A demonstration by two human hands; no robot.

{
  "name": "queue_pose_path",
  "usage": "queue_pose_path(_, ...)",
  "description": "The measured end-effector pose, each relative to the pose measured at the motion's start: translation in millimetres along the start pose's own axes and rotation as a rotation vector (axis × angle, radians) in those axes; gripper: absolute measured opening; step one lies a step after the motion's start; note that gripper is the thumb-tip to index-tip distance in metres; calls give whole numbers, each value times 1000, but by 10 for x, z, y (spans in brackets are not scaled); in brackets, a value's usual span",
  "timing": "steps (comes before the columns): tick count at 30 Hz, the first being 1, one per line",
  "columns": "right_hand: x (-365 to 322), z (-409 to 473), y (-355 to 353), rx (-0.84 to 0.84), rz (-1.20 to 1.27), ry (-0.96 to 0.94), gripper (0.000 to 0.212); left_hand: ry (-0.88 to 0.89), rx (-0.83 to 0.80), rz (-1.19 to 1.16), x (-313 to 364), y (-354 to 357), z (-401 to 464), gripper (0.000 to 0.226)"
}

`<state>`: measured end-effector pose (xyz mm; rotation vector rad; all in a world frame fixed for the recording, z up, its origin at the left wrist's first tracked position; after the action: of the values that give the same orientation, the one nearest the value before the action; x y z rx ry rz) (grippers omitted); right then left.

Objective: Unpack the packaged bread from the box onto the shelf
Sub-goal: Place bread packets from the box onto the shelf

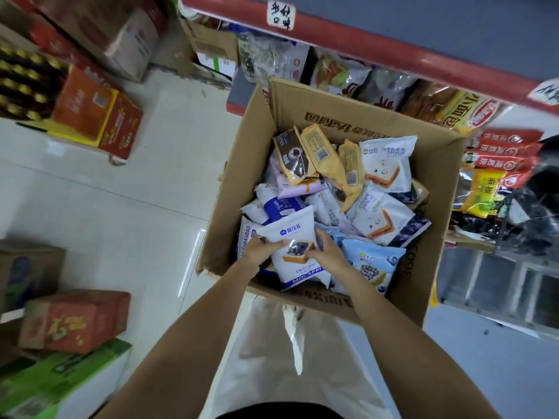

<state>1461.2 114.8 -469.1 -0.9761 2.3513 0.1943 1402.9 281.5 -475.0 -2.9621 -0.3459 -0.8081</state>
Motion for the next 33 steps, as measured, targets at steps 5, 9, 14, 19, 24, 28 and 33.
queue_pose_path(5,-128,-271,-75,-15,138,-32,64,89,63,222,244,77,-31,45)
queue_pose_path(9,-440,-581,-232,-28,18,-131,50,307,56,583,911,75,-385,52)
queue_pose_path(14,-1180,-1068,-759,243,-404,-324,32,617,131,535,1895,-120,-1127,46)
queue_pose_path(19,-2343,-1903,-1212,587,-773,-588,22,895,128,360,2950,-72,-1899,33)
queue_pose_path(24,-3528,-3143,-1547,1005,-791,-991,14,1176,196,277,3994,-1,-2827,18)
queue_pose_path(28,-4202,-3912,-1819,1182,-746,-1218,19,1399,233,285,4703,30,-3509,18)
queue_pose_path(33,-4867,-4138,-2217,1316,-904,-1204,29,1571,254,144,5393,24,-4078,39)
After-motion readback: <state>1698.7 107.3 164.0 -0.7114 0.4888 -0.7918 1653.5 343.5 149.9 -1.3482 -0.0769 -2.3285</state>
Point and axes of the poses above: each hand's wrist, its own z-axis towards the middle knuckle, its own y-axis out of the palm, x = y × z, the point moved 10 cm from there along z, towards the middle knuckle, and after that the axes turned 5 degrees about -x, right-handed, at the moved point
